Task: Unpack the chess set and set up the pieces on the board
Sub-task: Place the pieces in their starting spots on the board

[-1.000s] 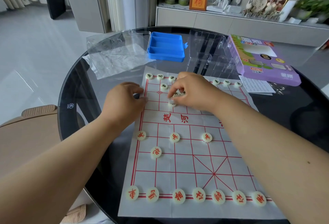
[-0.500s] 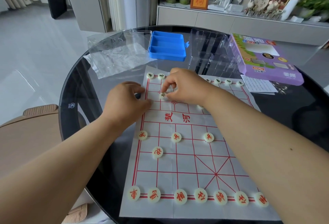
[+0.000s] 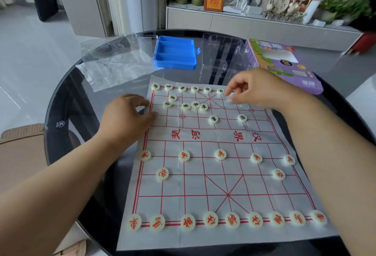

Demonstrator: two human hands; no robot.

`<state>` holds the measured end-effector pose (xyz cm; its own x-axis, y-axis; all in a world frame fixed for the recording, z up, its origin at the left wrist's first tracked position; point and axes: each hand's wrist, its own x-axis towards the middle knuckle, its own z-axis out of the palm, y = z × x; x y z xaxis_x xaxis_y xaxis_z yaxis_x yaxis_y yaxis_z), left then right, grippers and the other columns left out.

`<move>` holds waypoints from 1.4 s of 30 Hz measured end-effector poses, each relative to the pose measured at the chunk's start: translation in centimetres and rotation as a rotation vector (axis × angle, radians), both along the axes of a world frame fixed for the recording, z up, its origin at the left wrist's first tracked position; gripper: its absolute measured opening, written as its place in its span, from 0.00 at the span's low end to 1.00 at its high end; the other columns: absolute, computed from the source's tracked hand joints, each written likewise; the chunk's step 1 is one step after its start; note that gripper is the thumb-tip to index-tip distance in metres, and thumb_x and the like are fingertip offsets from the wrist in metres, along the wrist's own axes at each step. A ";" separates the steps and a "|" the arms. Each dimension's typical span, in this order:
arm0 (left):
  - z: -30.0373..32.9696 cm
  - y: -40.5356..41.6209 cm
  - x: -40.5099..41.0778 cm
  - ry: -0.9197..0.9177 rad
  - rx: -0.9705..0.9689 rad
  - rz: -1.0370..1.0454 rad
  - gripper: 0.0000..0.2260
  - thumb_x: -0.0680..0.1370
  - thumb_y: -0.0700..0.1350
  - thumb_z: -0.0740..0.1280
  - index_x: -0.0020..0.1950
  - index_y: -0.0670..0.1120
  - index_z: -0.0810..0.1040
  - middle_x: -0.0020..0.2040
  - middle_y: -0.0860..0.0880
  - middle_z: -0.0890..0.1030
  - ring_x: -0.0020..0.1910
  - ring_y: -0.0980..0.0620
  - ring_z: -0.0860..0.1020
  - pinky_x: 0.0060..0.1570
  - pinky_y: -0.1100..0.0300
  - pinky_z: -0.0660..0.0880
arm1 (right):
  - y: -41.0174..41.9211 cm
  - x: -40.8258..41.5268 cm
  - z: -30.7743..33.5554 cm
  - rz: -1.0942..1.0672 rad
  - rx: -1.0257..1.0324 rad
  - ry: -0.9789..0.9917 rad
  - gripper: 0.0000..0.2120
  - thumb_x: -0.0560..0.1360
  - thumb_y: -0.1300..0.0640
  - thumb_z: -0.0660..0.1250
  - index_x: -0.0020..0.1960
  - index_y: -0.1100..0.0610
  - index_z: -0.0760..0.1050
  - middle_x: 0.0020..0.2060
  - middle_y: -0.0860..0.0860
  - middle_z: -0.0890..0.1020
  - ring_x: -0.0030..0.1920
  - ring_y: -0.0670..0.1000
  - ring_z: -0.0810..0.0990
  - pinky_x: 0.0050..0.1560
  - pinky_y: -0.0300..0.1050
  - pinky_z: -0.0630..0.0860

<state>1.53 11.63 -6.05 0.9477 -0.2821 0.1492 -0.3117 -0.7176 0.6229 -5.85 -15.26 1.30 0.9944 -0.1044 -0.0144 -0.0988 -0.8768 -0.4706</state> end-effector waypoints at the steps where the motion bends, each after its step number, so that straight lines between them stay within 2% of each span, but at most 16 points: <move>1: 0.0 0.0 0.0 -0.004 0.002 0.004 0.18 0.75 0.52 0.69 0.63 0.49 0.78 0.66 0.53 0.74 0.56 0.54 0.75 0.49 0.65 0.69 | -0.8 -0.9 0.0 -0.013 -0.009 0.060 0.06 0.68 0.56 0.76 0.42 0.49 0.80 0.32 0.45 0.76 0.30 0.41 0.71 0.34 0.36 0.69; 6: 0.0 0.0 -0.1 0.004 -0.011 0.019 0.17 0.75 0.53 0.68 0.62 0.49 0.78 0.66 0.53 0.74 0.55 0.54 0.74 0.50 0.63 0.70 | -2.3 -2.7 -1.8 -0.049 -0.082 0.212 0.10 0.65 0.54 0.78 0.44 0.49 0.80 0.35 0.46 0.79 0.34 0.44 0.75 0.40 0.42 0.74; 9: 0.1 0.0 -0.2 0.005 -0.010 0.017 0.17 0.75 0.53 0.68 0.62 0.49 0.78 0.66 0.53 0.74 0.56 0.52 0.75 0.52 0.61 0.71 | -2.6 -2.6 -2.7 -0.087 -0.081 0.194 0.09 0.67 0.54 0.77 0.45 0.49 0.79 0.37 0.47 0.79 0.36 0.45 0.75 0.41 0.43 0.74; 13: 0.1 0.0 -0.2 0.005 -0.013 0.015 0.17 0.75 0.53 0.68 0.62 0.49 0.78 0.66 0.53 0.74 0.55 0.52 0.75 0.50 0.62 0.71 | -3.5 -2.6 -3.1 -0.178 -0.058 0.131 0.06 0.70 0.60 0.73 0.44 0.51 0.80 0.35 0.47 0.79 0.34 0.45 0.75 0.36 0.38 0.71; 17: 0.0 0.1 -0.1 0.008 -0.020 0.017 0.17 0.75 0.53 0.68 0.62 0.49 0.78 0.66 0.53 0.74 0.54 0.53 0.75 0.48 0.62 0.71 | -4.2 -2.5 -3.2 -0.246 -0.069 0.088 0.06 0.71 0.64 0.70 0.43 0.53 0.81 0.35 0.47 0.79 0.33 0.44 0.74 0.33 0.37 0.69; 21: 0.0 0.1 -0.1 0.007 -0.028 0.021 0.17 0.75 0.53 0.68 0.62 0.50 0.78 0.66 0.53 0.74 0.50 0.56 0.73 0.47 0.63 0.71 | -4.3 -2.4 -3.3 -0.249 -0.044 0.085 0.07 0.72 0.64 0.69 0.45 0.53 0.79 0.37 0.49 0.79 0.37 0.46 0.76 0.36 0.37 0.71; 26: -0.1 0.0 -0.1 0.012 -0.035 0.017 0.17 0.75 0.52 0.68 0.63 0.50 0.78 0.66 0.53 0.74 0.50 0.57 0.72 0.42 0.67 0.70 | -4.2 -2.1 -2.9 -0.237 -0.010 0.058 0.09 0.72 0.66 0.68 0.47 0.53 0.78 0.40 0.50 0.79 0.40 0.48 0.77 0.45 0.43 0.77; 29: -0.1 0.0 0.0 0.007 -0.027 0.014 0.17 0.75 0.52 0.69 0.62 0.49 0.78 0.66 0.53 0.74 0.52 0.55 0.74 0.46 0.64 0.71 | -4.6 -2.1 -2.6 -0.272 0.012 0.012 0.11 0.72 0.67 0.67 0.47 0.52 0.78 0.39 0.49 0.79 0.39 0.47 0.76 0.46 0.45 0.76; 32: -0.1 0.0 0.1 0.009 -0.023 0.020 0.17 0.74 0.52 0.69 0.61 0.50 0.79 0.65 0.53 0.75 0.53 0.54 0.75 0.51 0.61 0.72 | -5.0 -2.2 -2.7 -0.287 0.011 0.084 0.10 0.72 0.65 0.69 0.48 0.51 0.79 0.40 0.50 0.80 0.40 0.49 0.77 0.47 0.49 0.78; 36: -0.1 0.1 0.1 0.015 -0.019 0.022 0.17 0.74 0.52 0.69 0.62 0.50 0.79 0.65 0.53 0.75 0.53 0.55 0.74 0.50 0.61 0.72 | -4.7 -2.3 -3.1 -0.278 0.024 0.120 0.09 0.71 0.63 0.72 0.46 0.51 0.80 0.39 0.49 0.81 0.39 0.47 0.77 0.42 0.39 0.74; 39: -0.1 0.0 0.0 0.017 -0.014 0.020 0.17 0.75 0.51 0.69 0.62 0.49 0.78 0.66 0.53 0.74 0.50 0.57 0.72 0.48 0.63 0.71 | -4.4 -2.4 -3.0 -0.272 0.017 0.096 0.09 0.71 0.64 0.71 0.46 0.51 0.80 0.38 0.49 0.80 0.38 0.48 0.76 0.40 0.38 0.72; 42: -0.1 0.0 0.1 0.019 -0.010 0.019 0.17 0.75 0.51 0.69 0.62 0.49 0.78 0.65 0.53 0.75 0.50 0.57 0.72 0.48 0.63 0.72 | -3.1 -1.7 -2.7 -0.265 0.015 -0.004 0.10 0.73 0.64 0.68 0.48 0.50 0.80 0.36 0.46 0.78 0.34 0.45 0.74 0.36 0.37 0.70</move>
